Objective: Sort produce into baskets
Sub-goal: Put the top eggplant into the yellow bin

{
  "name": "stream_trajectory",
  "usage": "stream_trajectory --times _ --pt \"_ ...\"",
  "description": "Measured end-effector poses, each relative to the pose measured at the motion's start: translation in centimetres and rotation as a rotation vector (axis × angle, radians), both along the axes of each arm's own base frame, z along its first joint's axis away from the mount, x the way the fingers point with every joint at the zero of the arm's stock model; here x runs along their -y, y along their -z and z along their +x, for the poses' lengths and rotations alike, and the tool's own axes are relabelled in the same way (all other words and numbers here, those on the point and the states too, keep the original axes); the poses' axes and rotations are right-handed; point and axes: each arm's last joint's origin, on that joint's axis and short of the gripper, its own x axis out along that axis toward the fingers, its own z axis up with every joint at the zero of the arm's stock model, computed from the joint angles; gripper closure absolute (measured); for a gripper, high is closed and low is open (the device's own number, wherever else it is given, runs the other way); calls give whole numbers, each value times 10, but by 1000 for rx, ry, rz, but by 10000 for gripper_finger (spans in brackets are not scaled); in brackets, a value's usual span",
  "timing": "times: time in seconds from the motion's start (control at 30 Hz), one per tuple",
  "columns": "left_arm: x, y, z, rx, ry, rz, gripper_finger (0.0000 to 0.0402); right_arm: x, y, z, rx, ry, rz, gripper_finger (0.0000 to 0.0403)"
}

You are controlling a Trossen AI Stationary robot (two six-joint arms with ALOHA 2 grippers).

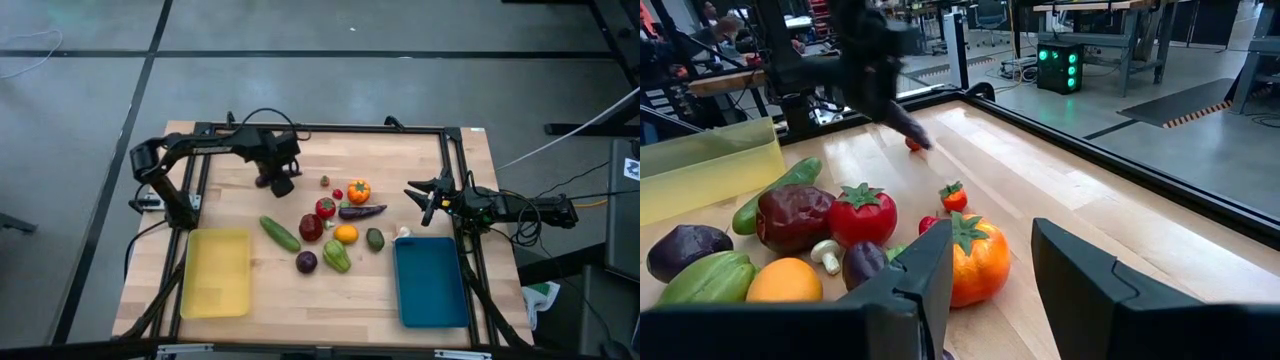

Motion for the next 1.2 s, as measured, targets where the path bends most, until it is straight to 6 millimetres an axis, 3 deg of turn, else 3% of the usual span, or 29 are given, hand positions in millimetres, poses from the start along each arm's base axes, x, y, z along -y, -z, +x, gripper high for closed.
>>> stream_trajectory --times 0.23,0.53,0.83,1.2 --pt "51 -34 -6 61 -21 -52 250 0 0 0 0 0 0 267" --pt "134 -66 -37 81 -221 -58 238 0 0 0 0 0 0 267" --pt "221 -62 -66 29 -417 -87 240 0 0 0 0 0 0 267" --pt "283 -35 -85 -30 -626 -4 236 0 0 0 0 0 0 267"
